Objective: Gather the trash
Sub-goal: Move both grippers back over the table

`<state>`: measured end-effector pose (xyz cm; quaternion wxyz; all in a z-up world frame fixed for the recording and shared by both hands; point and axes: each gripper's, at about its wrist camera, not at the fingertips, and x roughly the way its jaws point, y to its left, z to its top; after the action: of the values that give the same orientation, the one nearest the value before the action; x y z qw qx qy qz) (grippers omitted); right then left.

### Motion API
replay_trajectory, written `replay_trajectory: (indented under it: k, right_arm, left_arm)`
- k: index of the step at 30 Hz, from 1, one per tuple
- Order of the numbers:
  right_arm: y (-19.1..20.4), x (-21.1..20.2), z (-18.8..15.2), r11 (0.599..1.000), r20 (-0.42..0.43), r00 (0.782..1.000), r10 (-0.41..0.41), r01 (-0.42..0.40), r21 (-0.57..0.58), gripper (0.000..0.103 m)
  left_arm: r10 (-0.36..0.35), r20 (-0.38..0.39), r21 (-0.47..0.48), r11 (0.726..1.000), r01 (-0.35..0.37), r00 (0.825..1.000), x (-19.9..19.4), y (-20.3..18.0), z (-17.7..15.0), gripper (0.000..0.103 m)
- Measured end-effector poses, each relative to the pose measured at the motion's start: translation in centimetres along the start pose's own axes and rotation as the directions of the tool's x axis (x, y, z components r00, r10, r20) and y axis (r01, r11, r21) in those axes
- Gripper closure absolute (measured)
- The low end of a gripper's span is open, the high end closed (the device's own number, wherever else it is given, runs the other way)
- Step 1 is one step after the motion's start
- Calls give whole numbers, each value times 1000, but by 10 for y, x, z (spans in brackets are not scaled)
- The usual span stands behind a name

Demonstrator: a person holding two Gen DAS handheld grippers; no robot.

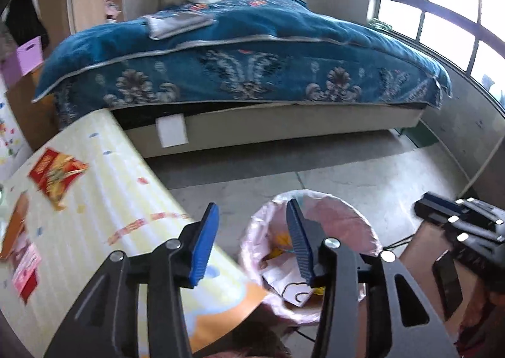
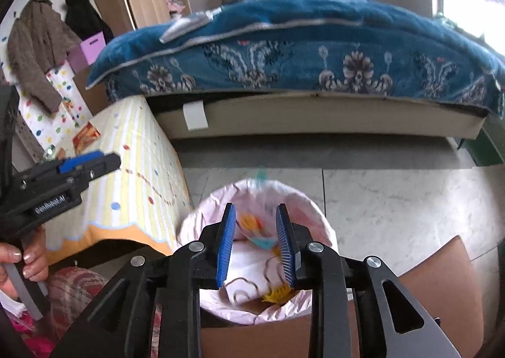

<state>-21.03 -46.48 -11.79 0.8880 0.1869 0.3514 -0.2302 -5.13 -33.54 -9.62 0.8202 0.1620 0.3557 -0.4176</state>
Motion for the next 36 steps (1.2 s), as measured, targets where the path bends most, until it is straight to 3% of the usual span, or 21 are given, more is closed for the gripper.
replay_trajectory:
  k: [9,12,16,22,27,29,33,36]
  right_arm:
    - [49,-40,12,993,96,992,84,-75,-95,74]
    - [75,-45,14,980,89,984,155,-141,-141,73]
    - [107,-44,18,962,67,976,208,-192,-193,62]
    - [168,-38,24,928,24,961,274,-257,-269,62]
    - [218,-30,23,891,-10,950,311,-296,-344,58]
    - [239,-24,23,873,-25,944,329,-314,-372,50]
    - [276,-12,21,842,-58,935,349,-340,-419,46]
    - [310,6,18,813,-104,927,361,-367,-452,43]
  left_arm:
    - [135,32,-102,986,-131,990,-58,58,-25,51]
    - [166,40,-130,979,-159,985,-75,75,-34,49]
    - [223,48,-185,960,-211,974,-101,105,-49,47]
    - [305,39,-269,920,-284,951,-128,151,-69,43]
    - [393,11,-335,868,-367,920,-145,194,-92,35]
    - [440,-10,-366,834,-413,898,-152,215,-101,31]
    - [519,-56,-423,762,-491,853,-163,255,-117,27]
    - [553,-81,-451,722,-526,829,-168,281,-126,26]
